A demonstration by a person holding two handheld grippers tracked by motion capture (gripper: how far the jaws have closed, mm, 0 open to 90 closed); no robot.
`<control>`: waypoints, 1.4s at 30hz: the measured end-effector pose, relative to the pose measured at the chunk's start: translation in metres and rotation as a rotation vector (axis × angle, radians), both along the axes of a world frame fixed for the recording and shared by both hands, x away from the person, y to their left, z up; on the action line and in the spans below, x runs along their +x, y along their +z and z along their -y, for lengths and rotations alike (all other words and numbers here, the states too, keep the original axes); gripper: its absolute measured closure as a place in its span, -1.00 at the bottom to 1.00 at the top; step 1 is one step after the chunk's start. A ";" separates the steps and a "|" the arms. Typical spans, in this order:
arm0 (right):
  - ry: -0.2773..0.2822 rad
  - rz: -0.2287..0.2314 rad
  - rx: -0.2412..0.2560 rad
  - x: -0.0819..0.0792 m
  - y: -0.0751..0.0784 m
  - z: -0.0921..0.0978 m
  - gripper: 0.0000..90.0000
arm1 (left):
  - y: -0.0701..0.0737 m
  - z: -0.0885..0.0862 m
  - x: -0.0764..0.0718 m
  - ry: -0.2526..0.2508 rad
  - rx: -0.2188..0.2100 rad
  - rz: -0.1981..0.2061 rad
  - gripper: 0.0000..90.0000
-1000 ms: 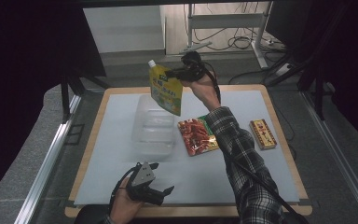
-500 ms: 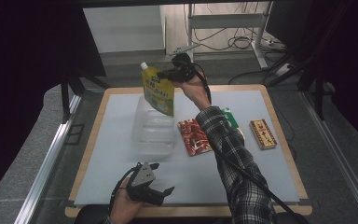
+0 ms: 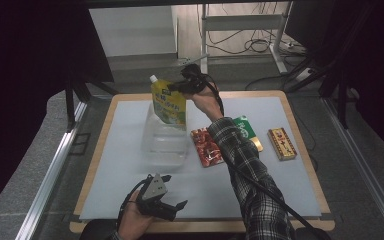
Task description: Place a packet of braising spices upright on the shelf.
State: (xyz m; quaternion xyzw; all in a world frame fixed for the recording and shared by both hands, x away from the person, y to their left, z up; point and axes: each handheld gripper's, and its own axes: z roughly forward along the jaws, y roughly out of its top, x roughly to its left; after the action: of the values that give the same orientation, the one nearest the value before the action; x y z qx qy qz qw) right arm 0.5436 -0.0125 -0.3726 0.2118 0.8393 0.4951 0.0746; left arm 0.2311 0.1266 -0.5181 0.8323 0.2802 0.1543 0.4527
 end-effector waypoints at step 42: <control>-0.085 0.057 -0.057 -0.013 -0.004 0.008 0.03 | -0.004 0.005 0.001 -0.011 0.032 -0.012 -0.88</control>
State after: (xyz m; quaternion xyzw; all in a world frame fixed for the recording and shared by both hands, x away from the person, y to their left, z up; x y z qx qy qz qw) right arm 0.5309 -0.0201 -0.3762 0.2309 0.8408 0.4732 0.1257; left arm 0.2320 0.1220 -0.5216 0.8419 0.2755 0.1513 0.4386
